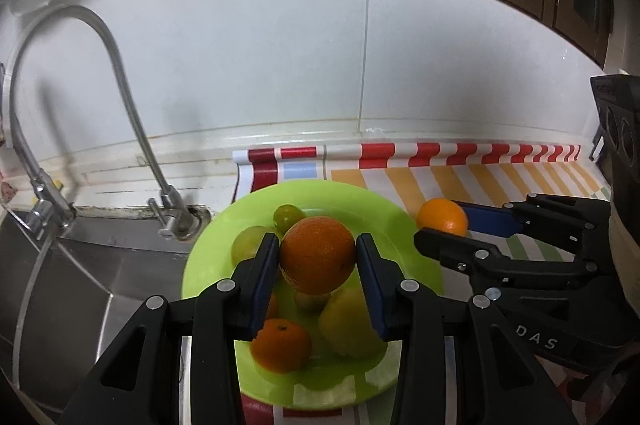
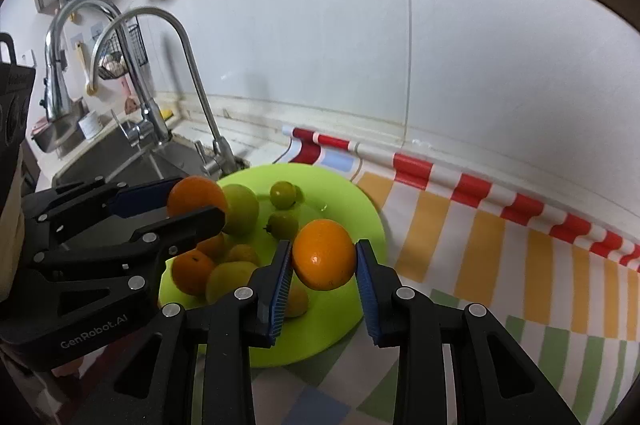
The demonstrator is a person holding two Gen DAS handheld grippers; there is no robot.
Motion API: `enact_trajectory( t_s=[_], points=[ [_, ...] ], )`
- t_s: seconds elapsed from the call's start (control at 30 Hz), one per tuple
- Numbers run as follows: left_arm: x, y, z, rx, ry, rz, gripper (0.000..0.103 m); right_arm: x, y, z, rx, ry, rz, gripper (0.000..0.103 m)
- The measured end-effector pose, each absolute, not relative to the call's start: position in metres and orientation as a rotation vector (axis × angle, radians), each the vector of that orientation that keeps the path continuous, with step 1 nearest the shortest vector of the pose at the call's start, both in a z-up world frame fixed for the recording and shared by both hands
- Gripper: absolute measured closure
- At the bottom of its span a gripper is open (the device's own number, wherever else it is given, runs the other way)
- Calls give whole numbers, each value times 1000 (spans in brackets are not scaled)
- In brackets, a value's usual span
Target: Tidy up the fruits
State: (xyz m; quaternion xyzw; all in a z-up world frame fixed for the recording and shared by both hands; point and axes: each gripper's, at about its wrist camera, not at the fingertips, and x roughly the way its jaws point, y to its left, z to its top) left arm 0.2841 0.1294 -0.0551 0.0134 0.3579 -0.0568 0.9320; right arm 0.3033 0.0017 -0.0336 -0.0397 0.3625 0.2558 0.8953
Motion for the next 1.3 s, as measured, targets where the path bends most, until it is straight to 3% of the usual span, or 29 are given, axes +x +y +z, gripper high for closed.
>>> enact_trajectory(
  t_s=[0.17, 0.33, 0.4, 0.57, 0.8, 1.07, 1.3],
  points=[
    [296, 130, -67, 26, 757, -139, 63, 317, 4, -49, -78, 785, 534, 71],
    [292, 134, -65, 28, 739, -108, 54, 322, 5, -52, -73, 785, 527, 69],
    [290, 137, -61, 20, 733, -94, 54, 321, 4, -50, -69, 780, 517, 62],
    [274, 138, -51, 12, 712, -49, 47, 309, -3, -39, -51, 758, 482, 61],
    [249, 137, -38, 10, 691, -21, 44, 277, -21, -19, -17, 702, 377, 46],
    [211, 131, -13, 54, 601, -52, 24, 233, -42, 3, 38, 646, 259, 37],
    [181, 127, 2, 73, 557, -71, 14, 190, -52, 19, 53, 590, 159, 26]
  ],
)
